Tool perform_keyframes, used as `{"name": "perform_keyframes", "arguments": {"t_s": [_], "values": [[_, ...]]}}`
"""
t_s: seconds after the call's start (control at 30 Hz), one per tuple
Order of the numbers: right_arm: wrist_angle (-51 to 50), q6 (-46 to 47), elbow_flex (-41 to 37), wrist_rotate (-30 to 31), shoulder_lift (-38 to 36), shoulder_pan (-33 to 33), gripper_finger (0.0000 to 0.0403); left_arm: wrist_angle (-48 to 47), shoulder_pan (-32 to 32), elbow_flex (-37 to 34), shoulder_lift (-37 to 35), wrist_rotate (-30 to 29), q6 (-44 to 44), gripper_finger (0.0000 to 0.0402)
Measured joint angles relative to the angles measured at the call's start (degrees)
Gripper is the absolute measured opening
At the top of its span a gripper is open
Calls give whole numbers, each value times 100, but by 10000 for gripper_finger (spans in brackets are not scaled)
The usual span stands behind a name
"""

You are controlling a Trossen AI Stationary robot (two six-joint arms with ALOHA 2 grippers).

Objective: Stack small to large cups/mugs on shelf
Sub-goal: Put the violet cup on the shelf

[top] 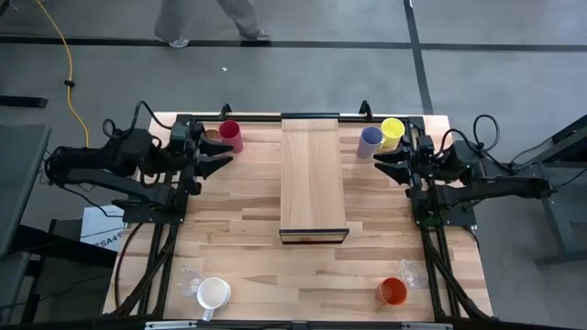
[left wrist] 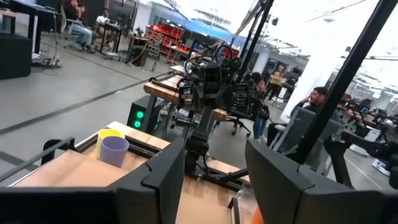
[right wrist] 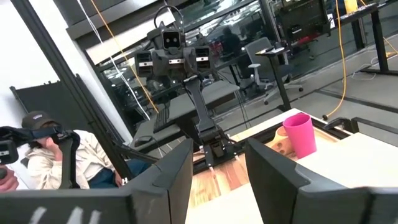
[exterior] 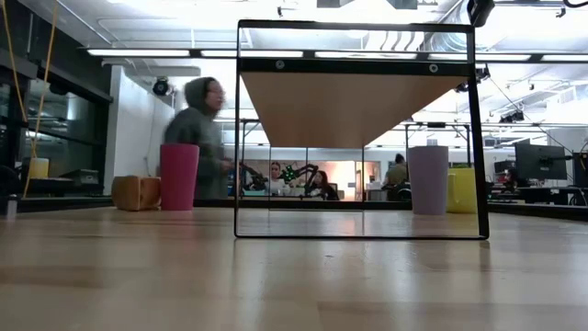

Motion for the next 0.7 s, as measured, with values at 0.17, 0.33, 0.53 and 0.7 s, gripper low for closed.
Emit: {"name": "perform_keyframes", "arguments": {"t_s": [0.17, 0.33, 0.53, 0.7], "values": [[10, 62, 0, 7, 0, 0, 138, -55, 0, 0, -110, -1, 8, 175], [7, 196, 0, 108, 0, 0, 138, -99, 2, 2, -98, -1, 8, 195], [-1350, 1592, 731, 1358, 519, -127, 147, -97, 2, 2, -87, -3, 6, 211], [-4871, 3149, 2307, 2282, 1724, -775, 168, -95, 2, 2, -87, -10, -34, 210]]}}
